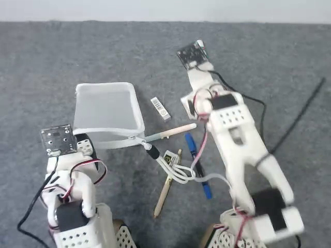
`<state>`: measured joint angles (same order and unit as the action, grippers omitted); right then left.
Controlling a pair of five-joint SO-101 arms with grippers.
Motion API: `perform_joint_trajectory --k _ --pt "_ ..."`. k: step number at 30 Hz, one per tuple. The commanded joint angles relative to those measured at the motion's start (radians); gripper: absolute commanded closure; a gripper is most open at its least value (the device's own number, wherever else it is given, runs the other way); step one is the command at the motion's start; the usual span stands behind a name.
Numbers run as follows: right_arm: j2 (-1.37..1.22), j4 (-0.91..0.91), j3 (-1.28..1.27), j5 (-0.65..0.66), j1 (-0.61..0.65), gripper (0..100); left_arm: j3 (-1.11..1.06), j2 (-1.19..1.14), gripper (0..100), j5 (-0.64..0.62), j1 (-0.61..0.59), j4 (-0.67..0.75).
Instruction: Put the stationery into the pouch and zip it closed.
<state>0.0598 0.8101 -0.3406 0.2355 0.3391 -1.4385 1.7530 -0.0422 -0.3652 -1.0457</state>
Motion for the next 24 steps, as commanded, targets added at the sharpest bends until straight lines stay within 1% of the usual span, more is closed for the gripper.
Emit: perform_joint_trajectory --k 1,5,11,24 --pt "-0.125 -0.102 0.161 0.068 -0.045 82.9 0.05 0.011 99 -0.008 -0.006 0.0" --pt "-0.297 -0.165 0.296 0.077 -0.082 82.9 0.045 0.011 99 -0.008 -0.006 0.0" --pt "-0.492 -0.162 0.512 0.077 -0.128 82.8 0.045 0.011 99 -0.006 -0.006 -0.002" --pt "-0.739 -0.168 0.807 0.077 -0.142 83.1 0.036 0.011 99 -0.006 -0.006 0.002"
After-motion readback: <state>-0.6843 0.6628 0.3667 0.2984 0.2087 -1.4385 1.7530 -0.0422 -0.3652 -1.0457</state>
